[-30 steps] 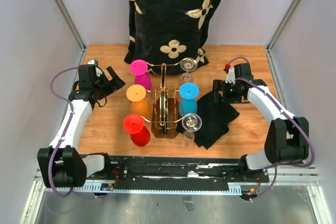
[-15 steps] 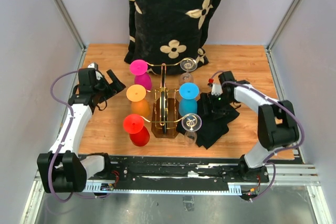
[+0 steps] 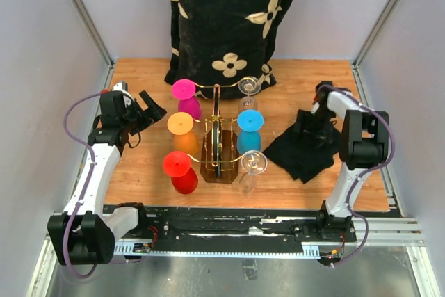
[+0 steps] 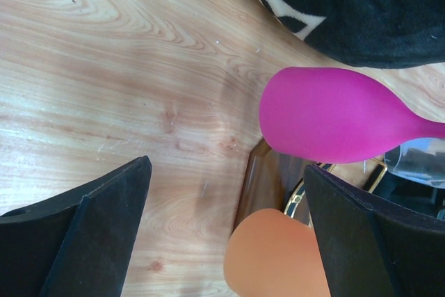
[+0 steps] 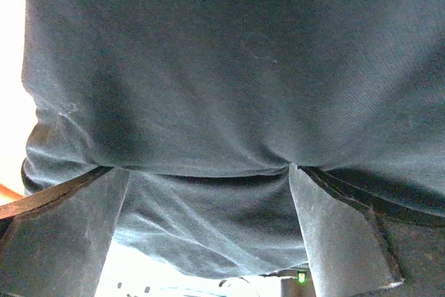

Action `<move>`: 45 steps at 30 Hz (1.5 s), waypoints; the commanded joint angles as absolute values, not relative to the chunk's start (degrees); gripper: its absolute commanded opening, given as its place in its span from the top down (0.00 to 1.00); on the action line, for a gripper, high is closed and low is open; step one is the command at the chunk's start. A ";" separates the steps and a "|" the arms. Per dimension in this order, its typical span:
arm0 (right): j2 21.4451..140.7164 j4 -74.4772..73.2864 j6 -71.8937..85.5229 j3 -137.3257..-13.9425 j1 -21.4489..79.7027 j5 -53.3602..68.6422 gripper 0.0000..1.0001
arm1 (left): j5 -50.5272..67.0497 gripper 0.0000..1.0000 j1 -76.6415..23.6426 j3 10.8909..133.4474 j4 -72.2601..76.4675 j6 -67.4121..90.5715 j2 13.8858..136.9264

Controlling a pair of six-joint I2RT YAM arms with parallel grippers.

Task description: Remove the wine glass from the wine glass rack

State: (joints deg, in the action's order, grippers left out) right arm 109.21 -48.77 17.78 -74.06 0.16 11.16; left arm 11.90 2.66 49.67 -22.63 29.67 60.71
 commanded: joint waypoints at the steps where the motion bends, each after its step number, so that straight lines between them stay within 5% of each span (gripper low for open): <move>1: 117.74 -45.11 18.57 -81.47 -9.12 0.04 0.02 | 13.67 0.03 2.55 49.06 -21.62 29.70 60.22; 14: 129.10 -45.95 12.73 -112.46 -11.86 -8.53 0.02 | 10.84 0.02 2.55 50.58 -25.15 27.17 58.21; 22: 96.15 -23.46 5.51 -88.12 0.33 -24.78 0.02 | 7.80 0.01 2.55 51.26 -25.76 27.47 57.26; 28: 80.96 -16.53 17.94 -76.19 1.07 13.93 0.03 | 5.81 0.01 2.55 51.22 -24.82 28.78 55.42; 31: 78.49 -10.07 28.74 -71.99 1.12 30.07 0.45 | 7.18 0.01 2.55 51.77 -24.84 28.89 55.53; 33: 77.53 -6.39 33.21 -69.52 2.22 35.19 0.54 | 7.71 0.01 2.55 52.17 -25.10 28.98 55.65; 45: 82.71 5.32 44.59 -72.14 5.52 45.13 0.56 | 8.00 0.01 2.55 52.89 -25.28 29.48 54.83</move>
State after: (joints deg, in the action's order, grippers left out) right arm 83.42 -1.15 39.35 -69.12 4.49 41.10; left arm 8.43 2.66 50.48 -25.78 29.87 56.16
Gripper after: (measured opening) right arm 0.448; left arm 0.988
